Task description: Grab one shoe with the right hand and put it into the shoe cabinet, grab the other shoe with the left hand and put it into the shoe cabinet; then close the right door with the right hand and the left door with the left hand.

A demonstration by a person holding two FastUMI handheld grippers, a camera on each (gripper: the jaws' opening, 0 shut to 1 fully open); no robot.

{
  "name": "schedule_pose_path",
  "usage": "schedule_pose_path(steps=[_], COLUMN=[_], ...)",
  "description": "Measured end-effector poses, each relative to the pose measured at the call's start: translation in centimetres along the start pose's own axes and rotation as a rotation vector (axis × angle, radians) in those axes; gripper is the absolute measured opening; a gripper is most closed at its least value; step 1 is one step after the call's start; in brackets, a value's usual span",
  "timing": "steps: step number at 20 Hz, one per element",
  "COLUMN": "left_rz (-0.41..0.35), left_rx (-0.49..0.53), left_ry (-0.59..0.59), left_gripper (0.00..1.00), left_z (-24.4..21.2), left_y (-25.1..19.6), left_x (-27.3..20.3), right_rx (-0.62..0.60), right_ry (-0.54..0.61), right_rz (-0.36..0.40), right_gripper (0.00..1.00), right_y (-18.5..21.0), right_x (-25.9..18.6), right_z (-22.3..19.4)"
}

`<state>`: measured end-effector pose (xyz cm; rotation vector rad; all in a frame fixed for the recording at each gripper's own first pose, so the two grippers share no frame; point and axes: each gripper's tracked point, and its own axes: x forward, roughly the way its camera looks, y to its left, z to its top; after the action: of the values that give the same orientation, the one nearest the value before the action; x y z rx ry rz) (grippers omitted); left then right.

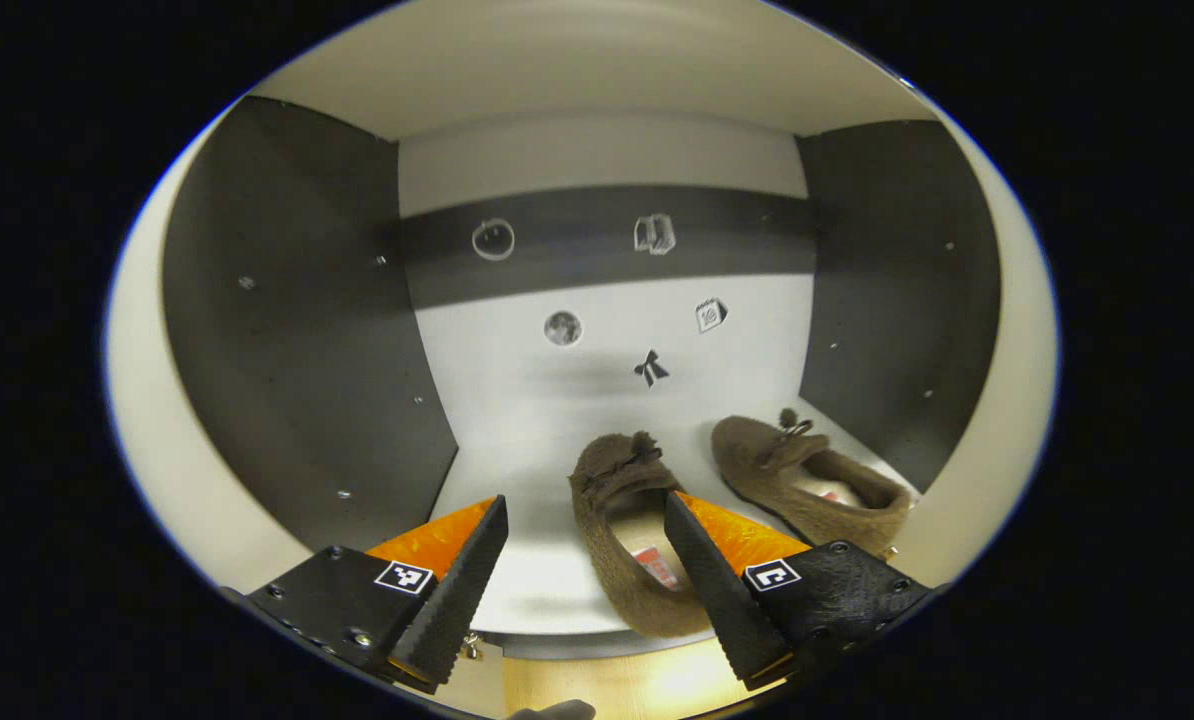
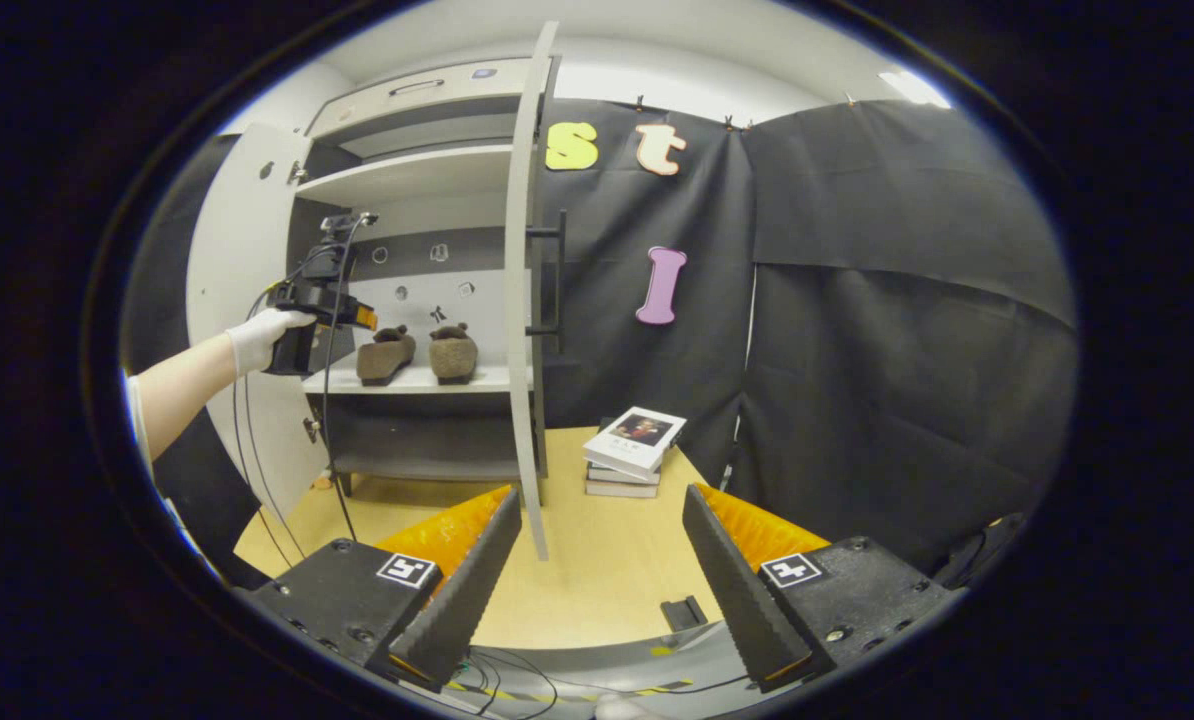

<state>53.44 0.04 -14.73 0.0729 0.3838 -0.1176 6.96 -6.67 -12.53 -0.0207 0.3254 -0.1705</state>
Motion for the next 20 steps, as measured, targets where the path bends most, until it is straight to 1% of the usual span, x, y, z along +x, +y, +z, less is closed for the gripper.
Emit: schedule_pose_path(steps=[5,9,11,13,14,15,16,17,18,20], left_rz=[0.0,0.01,0.007,-0.009,-0.015,-0.011,-0.005,-0.001,0.006,0.016], left_rx=[0.011,0.027,0.023,-0.001,-0.012,-0.015,-0.018,-0.02,-0.018,-0.01], left_ry=[-0.151,-0.219,-0.238,-0.266,-0.274,-0.275,-0.287,-0.295,-0.305,-0.317], left_gripper=[1.0,1.0,1.0,1.0,0.96,1.0,1.0,0.96,1.0,1.0], left_z=[2.1,2.0,1.5,1.2,0.7,-0.2,-0.6,-1.2,-1.8,-2.9], left_y=[-0.5,-0.7,-1.1,-1.3,-1.8,-2.1,-2.0,-2.0,-2.0,-1.9], left_x=[-9.5,-16.7,-20.6,-24.7,-26.4,-27.9,-29.5,-30.8,-32.5,-35.2], right_rx=[0.002,0.009,0.017,0.027,0.032,0.04,0.045,0.043,0.041,0.045], right_ry=[-0.023,-0.056,-0.079,-0.093,-0.095,-0.098,-0.104,-0.107,-0.113,-0.12], right_rz=[0.039,0.086,0.104,0.119,0.126,0.138,0.146,0.148,0.151,0.155], right_gripper=[1.0,1.0,1.0,1.0,1.0,1.0,1.0,1.0,1.0,1.0], right_y=[1.8,3.4,3.9,4.3,4.6,4.9,5.1,5.1,5.1,5.0], right_x=[-1.9,-3.6,-4.1,-4.7,-4.9,-5.2,-5.4,-5.6,-5.8,-5.9], right_z=[0.2,0.8,1.4,1.7,1.7,1.8,2.0,2.1,2.1,2.4])
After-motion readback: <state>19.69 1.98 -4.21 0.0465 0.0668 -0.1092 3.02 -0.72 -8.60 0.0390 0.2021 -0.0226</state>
